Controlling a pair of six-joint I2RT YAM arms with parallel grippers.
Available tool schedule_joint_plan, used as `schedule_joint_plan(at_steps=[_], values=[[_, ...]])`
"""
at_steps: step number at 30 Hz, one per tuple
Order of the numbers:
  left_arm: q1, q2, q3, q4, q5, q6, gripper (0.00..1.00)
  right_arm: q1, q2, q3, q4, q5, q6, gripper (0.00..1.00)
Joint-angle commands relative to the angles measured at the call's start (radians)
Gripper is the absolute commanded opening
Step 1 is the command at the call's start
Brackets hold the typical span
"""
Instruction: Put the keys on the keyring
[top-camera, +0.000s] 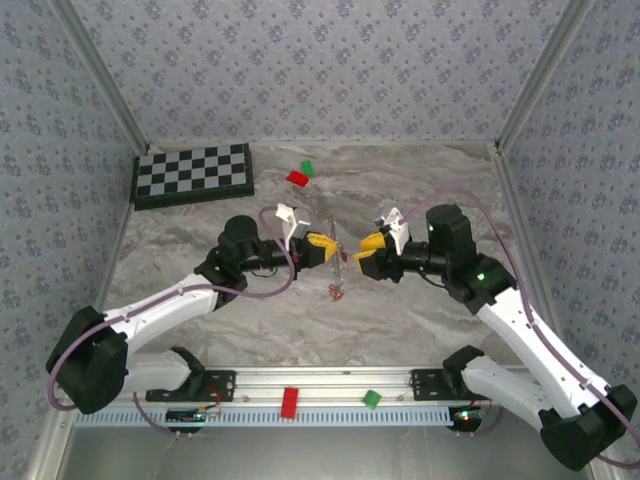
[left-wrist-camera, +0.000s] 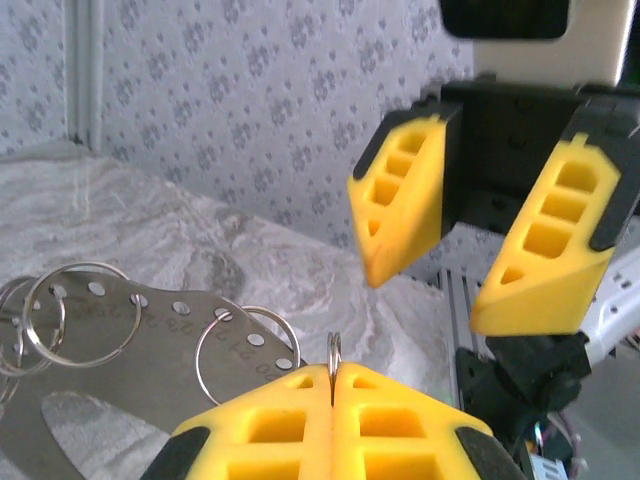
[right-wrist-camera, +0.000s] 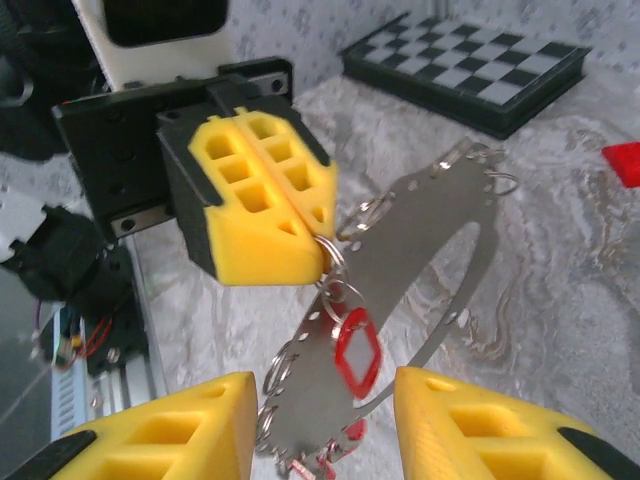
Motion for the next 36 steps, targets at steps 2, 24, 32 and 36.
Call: schedule_joint_plan(at_steps=[2,24,32,36], values=[[-0.018,-0.047,-0.003,0.179,-0.072,-0.047,0.00,0.032,-0.043,-0.079,0.199,0.103,0.102,0.41],[-0.038,-0.063,0.011,0.147,-0.070,-0.038,0.00,0.110,0.031,-0.097,0.303,0.123,0.081,0.13],[-0.039,-0.072,0.008,0.156,-0.074,-0.049,0.00,0.110,0.028,-0.095,0.241,0.075,0.045,0.00],[-0.039,-0.071,0.006,0.173,-0.074,-0.060,0.00,0.112,0.054,-0.072,0.189,0.028,0.026,0.00]])
